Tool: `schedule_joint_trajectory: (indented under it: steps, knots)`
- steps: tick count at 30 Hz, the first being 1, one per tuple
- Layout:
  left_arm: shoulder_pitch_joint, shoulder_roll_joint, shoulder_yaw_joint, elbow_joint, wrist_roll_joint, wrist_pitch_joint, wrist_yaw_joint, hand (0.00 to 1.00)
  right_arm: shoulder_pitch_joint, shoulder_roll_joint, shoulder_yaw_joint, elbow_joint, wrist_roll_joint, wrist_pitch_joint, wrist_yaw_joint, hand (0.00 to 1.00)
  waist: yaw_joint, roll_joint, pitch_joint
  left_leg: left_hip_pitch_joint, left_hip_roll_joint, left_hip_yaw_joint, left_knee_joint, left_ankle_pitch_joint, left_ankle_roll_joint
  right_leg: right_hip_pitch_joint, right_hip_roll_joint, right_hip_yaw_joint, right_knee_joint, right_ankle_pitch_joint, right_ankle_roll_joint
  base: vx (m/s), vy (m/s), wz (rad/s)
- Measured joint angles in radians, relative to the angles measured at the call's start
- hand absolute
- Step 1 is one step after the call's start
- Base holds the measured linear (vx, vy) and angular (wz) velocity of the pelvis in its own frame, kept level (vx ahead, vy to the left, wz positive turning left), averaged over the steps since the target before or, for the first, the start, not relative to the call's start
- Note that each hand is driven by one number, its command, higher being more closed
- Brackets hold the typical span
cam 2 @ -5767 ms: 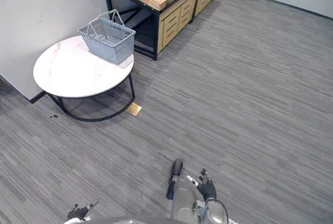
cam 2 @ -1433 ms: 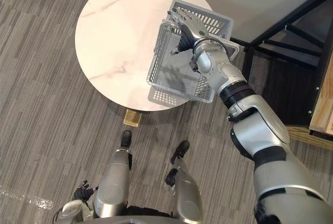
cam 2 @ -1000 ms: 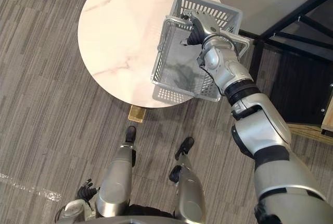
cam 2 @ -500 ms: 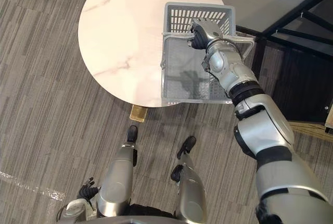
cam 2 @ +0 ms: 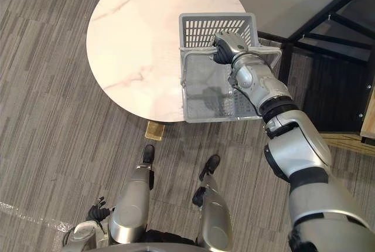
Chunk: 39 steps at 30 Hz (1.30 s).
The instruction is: Pick vegetable in the basket
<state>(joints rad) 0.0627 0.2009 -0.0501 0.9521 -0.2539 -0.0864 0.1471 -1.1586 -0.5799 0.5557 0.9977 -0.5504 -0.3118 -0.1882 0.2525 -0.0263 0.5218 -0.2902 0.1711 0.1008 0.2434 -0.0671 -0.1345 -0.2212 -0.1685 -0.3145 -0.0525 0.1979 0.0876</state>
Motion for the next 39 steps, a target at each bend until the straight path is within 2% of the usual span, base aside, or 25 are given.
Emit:
schedule_joint_trajectory:
  steps: [4, 8, 9, 11, 14, 17, 18, 21, 23, 26, 27, 30, 33, 39]
  knots:
    - [0.001, 0.0, 0.007, 0.006, 0.002, -0.001, -0.001, 0.0, 0.026, 0.0, 0.0, 0.0, -0.003, -0.003, -0.021, 1.0, 0.0, -0.012, -0.018, 0.016, -0.001, 0.007, -0.017, 0.004, 0.0, 0.008, 0.002, 0.01, -0.008, 0.008, 0.002, 0.05, 0.019, -0.03]
    - [0.011, 0.0, 0.018, 0.009, 0.041, 0.0, 0.005, 0.0, 0.094, 0.0, 0.001, -0.022, -0.038, -0.024, -0.025, 1.0, -0.004, -0.02, -0.069, 0.037, -0.002, 0.025, -0.037, 0.004, 0.0, 0.02, 0.004, 0.024, -0.027, 0.011, 0.006, 0.06, 0.021, -0.1]
    - [0.013, 0.0, 0.019, 0.013, 0.041, 0.0, 0.005, 0.0, 0.129, -0.001, 0.001, -0.048, -0.038, -0.025, -0.025, 1.0, -0.008, -0.023, -0.094, 0.041, -0.002, 0.029, -0.045, 0.004, 0.0, 0.021, 0.005, 0.027, -0.036, 0.015, 0.008, 0.09, 0.009, -0.13]
    - [0.014, 0.0, 0.027, 0.025, 0.044, 0.001, 0.008, 0.0, 0.169, -0.001, 0.002, -0.103, -0.039, -0.028, -0.023, 1.0, -0.018, -0.025, -0.105, 0.073, 0.001, 0.039, -0.058, 0.003, 0.0, 0.04, 0.01, 0.042, -0.042, 0.016, 0.008, 0.07, 0.003, -0.2]
    - [0.052, 0.001, 0.057, 0.027, 0.081, 0.005, 0.022, 0.0, 0.236, -0.014, 0.002, -0.268, -0.037, -0.031, -0.013, 1.0, -0.06, -0.044, -0.147, 0.103, 0.004, 0.061, -0.076, 0.001, -0.002, 0.052, 0.014, 0.058, -0.052, 0.017, 0.009, 0.04, -0.002, -0.22]
    - [0.091, 0.005, 0.075, 0.035, 0.119, 0.018, 0.032, 0.0, 0.364, -0.062, 0.002, -0.458, -0.034, -0.045, 0.012, 1.0, -0.07, -0.069, -0.221, 0.141, 0.006, 0.084, -0.102, -0.001, -0.005, 0.058, 0.02, 0.088, -0.052, 0.017, 0.009, 0.05, 0.003, -0.25]
    - [0.108, 0.005, 0.08, 0.036, 0.123, 0.029, 0.036, 0.0, 0.407, -0.071, 0.002, -0.51, -0.032, -0.057, 0.036, 1.0, -0.089, -0.078, -0.242, 0.156, 0.007, 0.085, -0.104, -0.004, -0.008, 0.072, 0.02, 0.091, -0.053, 0.017, 0.009, 0.03, 0.009, -0.08]
    - [0.138, 0.018, 0.096, 0.037, 0.162, 0.036, 0.036, 0.0, 0.498, -0.1, 0.002, -0.633, -0.017, -0.079, 0.102, 1.0, -0.114, -0.104, -0.283, 0.182, 0.007, 0.105, -0.105, -0.01, -0.011, 0.083, 0.02, 0.107, -0.053, 0.016, 0.01, 0.0, 0.012, -0.18]
    - [0.138, 0.023, 0.097, 0.045, 0.192, 0.042, 0.036, 0.0, 0.552, -0.131, 0.002, -0.692, 0.007, -0.101, 0.142, 1.0, -0.119, -0.111, -0.304, 0.191, 0.007, 0.113, -0.104, -0.014, -0.014, 0.085, 0.02, 0.122, -0.054, 0.014, 0.011, -0.05, 0.002, -0.16]
    - [0.155, 0.022, 0.099, 0.059, 0.198, 0.043, 0.036, 0.0, 0.619, -0.157, 0.003, -0.778, 0.027, -0.112, 0.204, 1.0, -0.131, -0.111, -0.336, 0.212, 0.008, 0.135, -0.117, -0.021, -0.015, 0.088, 0.022, 0.143, -0.054, 0.002, 0.01, -0.04, -0.007, -0.18]
    - [0.164, 0.021, 0.1, 0.075, 0.198, 0.043, 0.036, 0.0, 0.654, -0.167, 0.003, -0.83, 0.052, -0.117, 0.24, 1.0, -0.145, -0.109, -0.356, 0.215, 0.008, 0.137, -0.12, -0.021, -0.015, 0.086, 0.022, 0.148, -0.054, 0.001, 0.008, -0.03, -0.013, -0.18]
    - [0.179, 0.02, 0.106, 0.089, 0.202, 0.043, 0.036, 0.0, 0.717, -0.191, 0.003, -0.889, 0.076, -0.14, 0.298, 1.0, -0.165, -0.107, -0.384, 0.234, 0.007, 0.143, -0.136, -0.02, -0.016, 0.089, 0.026, 0.161, -0.055, 0.001, 0.008, -0.01, -0.011, -0.15]
    - [0.177, 0.019, 0.107, 0.112, 0.231, 0.042, 0.037, 0.0, 0.774, -0.212, 0.003, -0.911, 0.095, -0.145, 0.348, 1.0, -0.172, -0.098, -0.4, 0.246, 0.011, 0.156, -0.14, -0.021, -0.017, 0.092, 0.026, 0.171, -0.056, 0.001, 0.008, 0.0, -0.002, -0.13]
    - [0.196, -0.003, 0.119, 0.123, 0.237, 0.042, 0.039, 0.0, 0.861, -0.241, 0.0, -0.906, 0.097, -0.128, 0.393, 1.0, -0.175, -0.07, -0.418, 0.296, 0.007, 0.176, -0.174, -0.016, -0.021, 0.116, 0.03, 0.189, -0.055, 0.003, 0.014, 0.03, 0.0, -0.08]
